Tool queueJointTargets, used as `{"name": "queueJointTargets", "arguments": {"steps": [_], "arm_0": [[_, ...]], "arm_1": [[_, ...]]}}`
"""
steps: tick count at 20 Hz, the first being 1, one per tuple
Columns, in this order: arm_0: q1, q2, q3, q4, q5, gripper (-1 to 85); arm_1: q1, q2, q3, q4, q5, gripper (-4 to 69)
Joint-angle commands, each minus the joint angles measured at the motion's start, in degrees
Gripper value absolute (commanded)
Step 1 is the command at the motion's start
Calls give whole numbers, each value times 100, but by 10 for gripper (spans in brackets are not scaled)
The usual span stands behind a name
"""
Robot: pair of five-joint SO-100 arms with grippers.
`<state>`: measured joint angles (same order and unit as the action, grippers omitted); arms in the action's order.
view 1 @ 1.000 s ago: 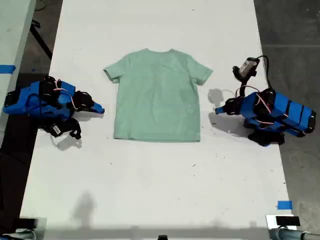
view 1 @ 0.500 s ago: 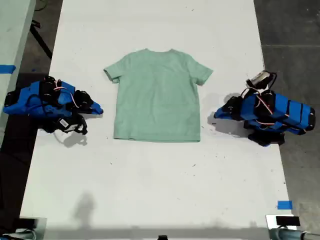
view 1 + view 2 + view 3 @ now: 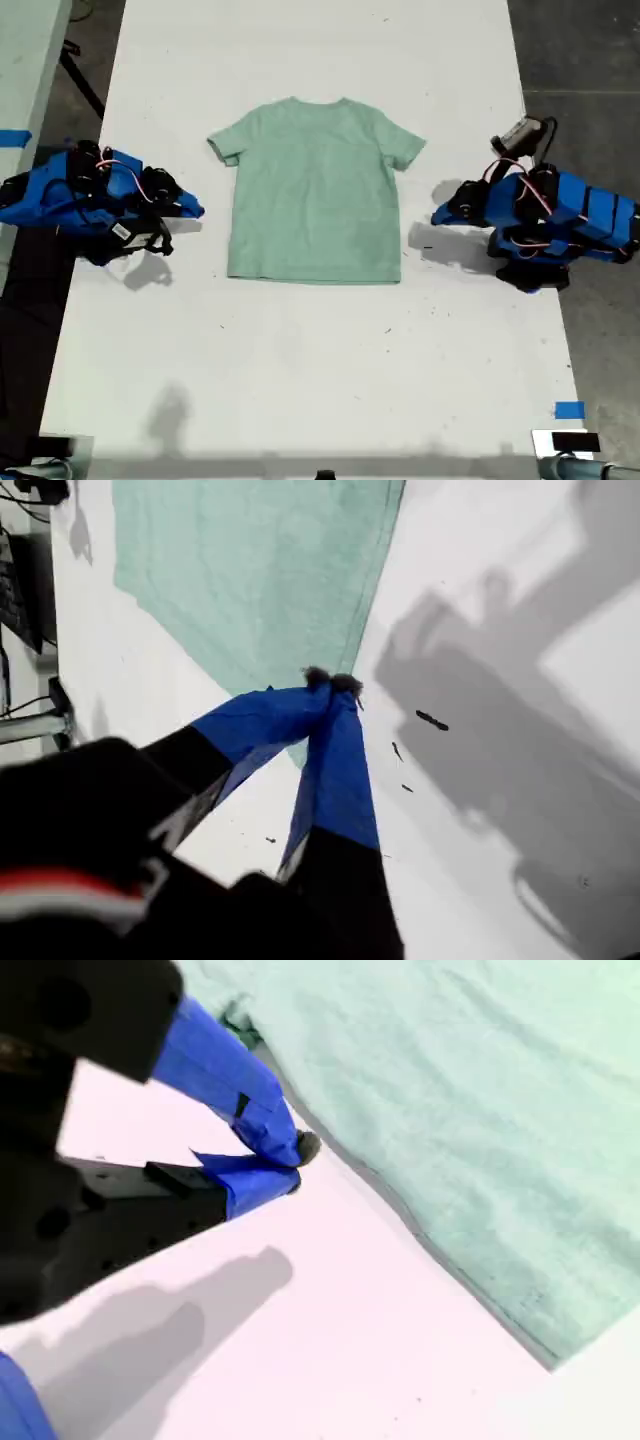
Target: Fold t-shirt
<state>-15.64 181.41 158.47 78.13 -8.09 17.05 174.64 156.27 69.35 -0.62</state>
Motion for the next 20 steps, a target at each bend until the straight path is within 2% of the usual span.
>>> {"name": "queueJointTargets", "arguments": {"steps": [1, 7, 13, 18, 20], "arm_0": [[-580, -1266, -1310, -202, 536, 0], [-2136, -3454, -3208, 35, 1934, 0], [-3445, -5713, -5511, 606, 3155, 0], [-4166, -7181, -6882, 1020, 3718, 5], [-4324, -7567, -7295, 1283, 3867, 127]], "arm_1": [[483, -1283, -1292, -237, -712, -9], [1898, -3129, -3103, -9, -2004, -10], [2856, -5256, -5739, 958, -2971, -10], [3375, -6680, -7532, 1784, -3384, -11], [3472, -7014, -7972, 2004, -3445, 4]]}}
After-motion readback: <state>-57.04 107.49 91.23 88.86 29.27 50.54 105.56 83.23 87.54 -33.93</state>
